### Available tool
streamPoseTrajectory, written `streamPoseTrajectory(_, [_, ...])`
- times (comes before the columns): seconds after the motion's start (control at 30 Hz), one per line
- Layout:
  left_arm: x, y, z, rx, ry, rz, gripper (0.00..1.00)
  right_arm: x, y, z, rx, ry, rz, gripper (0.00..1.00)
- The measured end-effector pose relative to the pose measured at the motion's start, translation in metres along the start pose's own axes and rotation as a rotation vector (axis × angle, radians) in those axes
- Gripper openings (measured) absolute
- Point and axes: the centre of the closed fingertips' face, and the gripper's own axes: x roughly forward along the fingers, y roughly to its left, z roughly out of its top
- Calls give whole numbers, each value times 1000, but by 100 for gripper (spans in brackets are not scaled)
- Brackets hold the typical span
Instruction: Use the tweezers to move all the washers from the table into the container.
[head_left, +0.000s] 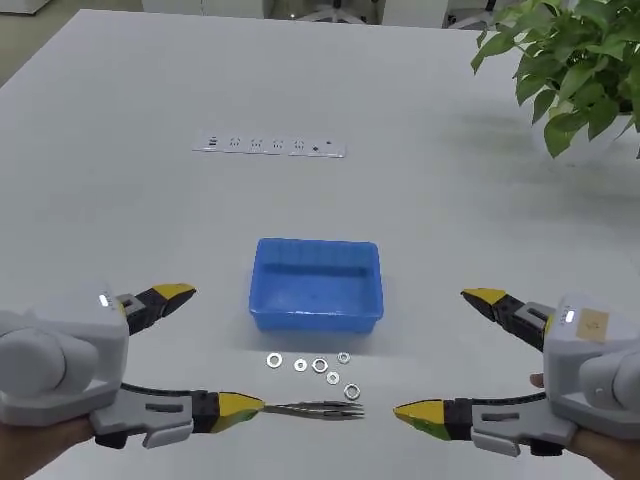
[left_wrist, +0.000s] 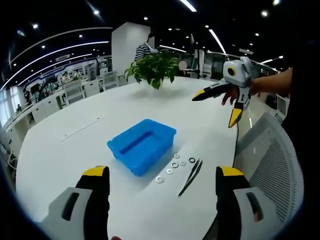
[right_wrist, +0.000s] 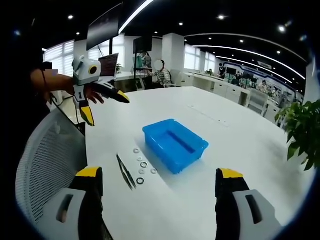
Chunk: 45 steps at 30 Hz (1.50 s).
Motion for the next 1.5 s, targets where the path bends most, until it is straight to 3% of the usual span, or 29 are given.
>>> streamPoseTrajectory(0.13, [1,-3,-3,44,34,-28,87,0,2,0,-19,9,19,89])
streamPoseTrajectory(0.47, [8,-18,-14,150,143,-107,65,6,17,-5,-88,60,126,69])
streamPoseTrajectory(0.7, [16,-27,-24,209,216,-169,55,15,28,-10,-143,98,201,58])
streamPoseTrajectory(0.87, [21,-27,-36,248,262,-208,47,23,36,-17,-197,127,251,53])
streamPoseTrajectory(0.97, [23,-26,-48,280,314,-232,44,30,41,-23,-242,151,286,51])
streamPoseTrajectory(1.33, [33,-30,-68,305,389,-282,32,49,55,-42,-340,221,368,40])
streamPoseTrajectory(1.5, [39,-33,-71,318,396,-302,28,58,62,-50,-369,248,410,35])
